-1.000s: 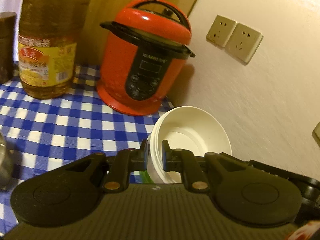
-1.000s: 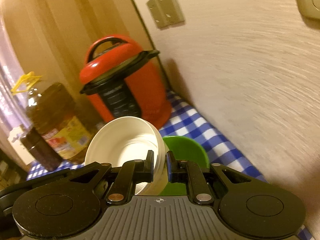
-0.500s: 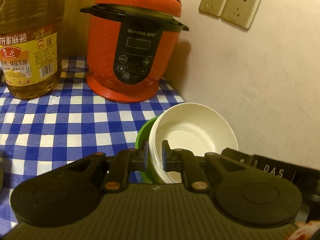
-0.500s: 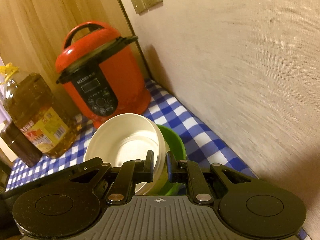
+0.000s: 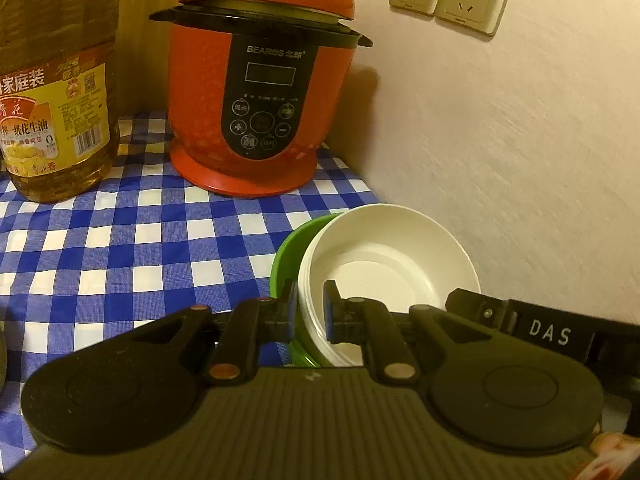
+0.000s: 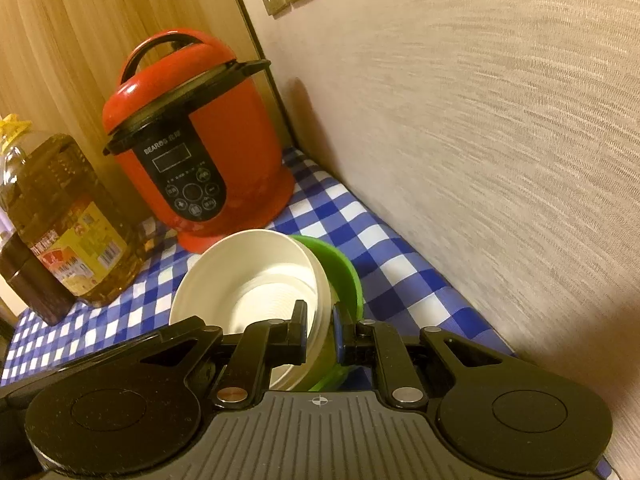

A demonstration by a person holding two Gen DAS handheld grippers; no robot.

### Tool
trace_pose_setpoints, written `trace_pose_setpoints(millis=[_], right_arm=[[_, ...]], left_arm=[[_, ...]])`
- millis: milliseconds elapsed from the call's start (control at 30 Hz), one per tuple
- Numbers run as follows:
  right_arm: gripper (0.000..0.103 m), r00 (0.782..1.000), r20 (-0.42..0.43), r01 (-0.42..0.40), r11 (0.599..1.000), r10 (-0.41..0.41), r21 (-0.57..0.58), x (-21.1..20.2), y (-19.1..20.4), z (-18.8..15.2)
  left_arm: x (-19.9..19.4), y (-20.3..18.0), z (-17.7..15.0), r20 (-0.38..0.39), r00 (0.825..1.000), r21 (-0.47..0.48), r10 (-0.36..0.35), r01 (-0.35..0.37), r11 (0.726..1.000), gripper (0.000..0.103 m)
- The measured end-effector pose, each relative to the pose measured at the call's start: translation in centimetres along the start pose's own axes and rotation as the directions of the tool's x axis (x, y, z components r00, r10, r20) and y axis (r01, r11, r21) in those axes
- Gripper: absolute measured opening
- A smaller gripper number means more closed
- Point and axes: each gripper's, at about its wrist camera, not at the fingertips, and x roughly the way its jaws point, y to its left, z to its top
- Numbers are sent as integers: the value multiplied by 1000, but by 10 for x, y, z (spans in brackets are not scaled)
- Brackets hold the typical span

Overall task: Organize plates and bowls
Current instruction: 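Lower the white container into the green bowl and open both grippers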

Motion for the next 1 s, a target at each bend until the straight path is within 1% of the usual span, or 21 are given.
trace_pose_setpoints(millis=[433,467,533,567,600,667,700,733,800,1000], right_arm=[[13,1000,6,3,1000,-3,1,2,-1,-2],[13,1000,8,3,1000,-3,1,2,-2,-3],[14,1000,14,-2,1000,2,3,3,-2,-3],[14,1000,19,-4,1000,4,8,3,-3,-4],[15,1000,28,-5,1000,4,14,2,-4,-4],[20,999,52,-7,1000,6,23,-1,-5,-3],[22,998,68,-10,1000,8,29,-3,-6,-2],[26,997,79,-8,999,5,32,-5,-7,-1],[30,994,105,7,999,-11,44,-9,-9,1],[32,991,131,2,998,-10,62,-13,-11,2]], left_arm=[[0,-1,-1,8,1000,7,-3,3,1000,12],[0,0,0,14,1000,4,-9,9,1000,14],[-2,2,-1,44,999,-10,-28,28,1000,28],[-4,2,0,60,998,-14,-36,37,999,30],[-5,1,0,71,997,-12,-38,39,999,33],[-8,1,2,86,996,-11,-30,31,999,34],[-9,2,2,93,995,-15,-17,18,1000,34],[-9,4,2,95,995,-21,-13,15,1000,34],[-10,10,3,98,995,-41,-9,13,999,34],[-15,24,6,102,995,-93,10,0,996,34]])
